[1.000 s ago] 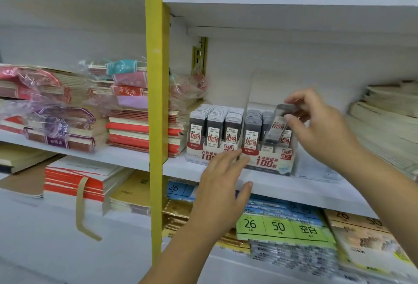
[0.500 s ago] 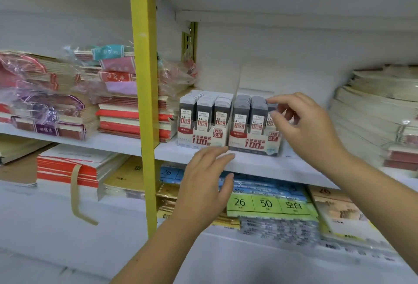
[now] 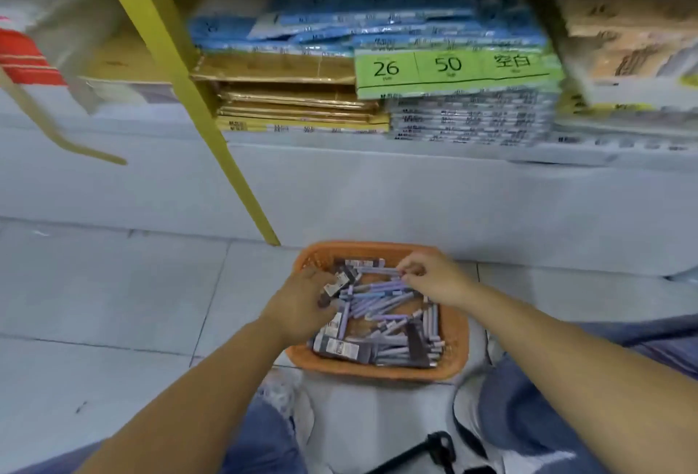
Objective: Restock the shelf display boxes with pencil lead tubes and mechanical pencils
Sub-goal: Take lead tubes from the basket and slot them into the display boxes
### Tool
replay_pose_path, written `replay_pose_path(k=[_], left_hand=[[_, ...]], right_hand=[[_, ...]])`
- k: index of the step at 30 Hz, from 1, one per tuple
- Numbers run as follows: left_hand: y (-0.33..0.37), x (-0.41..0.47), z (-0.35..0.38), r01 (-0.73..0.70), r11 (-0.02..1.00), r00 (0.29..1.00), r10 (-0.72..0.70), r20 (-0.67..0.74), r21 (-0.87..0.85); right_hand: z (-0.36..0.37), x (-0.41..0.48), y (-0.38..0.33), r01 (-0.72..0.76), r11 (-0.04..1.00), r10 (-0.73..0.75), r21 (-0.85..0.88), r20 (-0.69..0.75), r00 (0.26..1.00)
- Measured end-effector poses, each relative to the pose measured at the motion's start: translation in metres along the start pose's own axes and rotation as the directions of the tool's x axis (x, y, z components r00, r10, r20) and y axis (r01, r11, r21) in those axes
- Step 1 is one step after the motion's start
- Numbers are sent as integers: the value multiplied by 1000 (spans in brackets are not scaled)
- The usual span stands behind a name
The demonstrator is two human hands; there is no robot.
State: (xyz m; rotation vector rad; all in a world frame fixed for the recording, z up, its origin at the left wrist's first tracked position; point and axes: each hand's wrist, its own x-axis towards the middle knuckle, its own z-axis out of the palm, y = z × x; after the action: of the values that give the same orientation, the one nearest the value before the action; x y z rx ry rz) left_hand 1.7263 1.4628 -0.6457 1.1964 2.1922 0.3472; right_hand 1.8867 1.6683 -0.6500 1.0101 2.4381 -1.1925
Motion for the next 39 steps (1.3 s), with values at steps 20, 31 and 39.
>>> replay_pose_path(k=[20, 31, 39], left_hand=[[-50, 52, 133, 23, 967, 934, -112, 339, 254], [-65, 49, 136, 196, 970, 965, -166, 202, -143], [-62, 54, 112, 361, 831, 929, -359, 86, -425]], right_hand=[[91, 25, 91, -242, 957, 215, 158, 167, 962], [97, 13, 92, -273, 961, 206, 49, 537, 818], [104, 23, 89, -104, 978, 179, -179, 481, 859]])
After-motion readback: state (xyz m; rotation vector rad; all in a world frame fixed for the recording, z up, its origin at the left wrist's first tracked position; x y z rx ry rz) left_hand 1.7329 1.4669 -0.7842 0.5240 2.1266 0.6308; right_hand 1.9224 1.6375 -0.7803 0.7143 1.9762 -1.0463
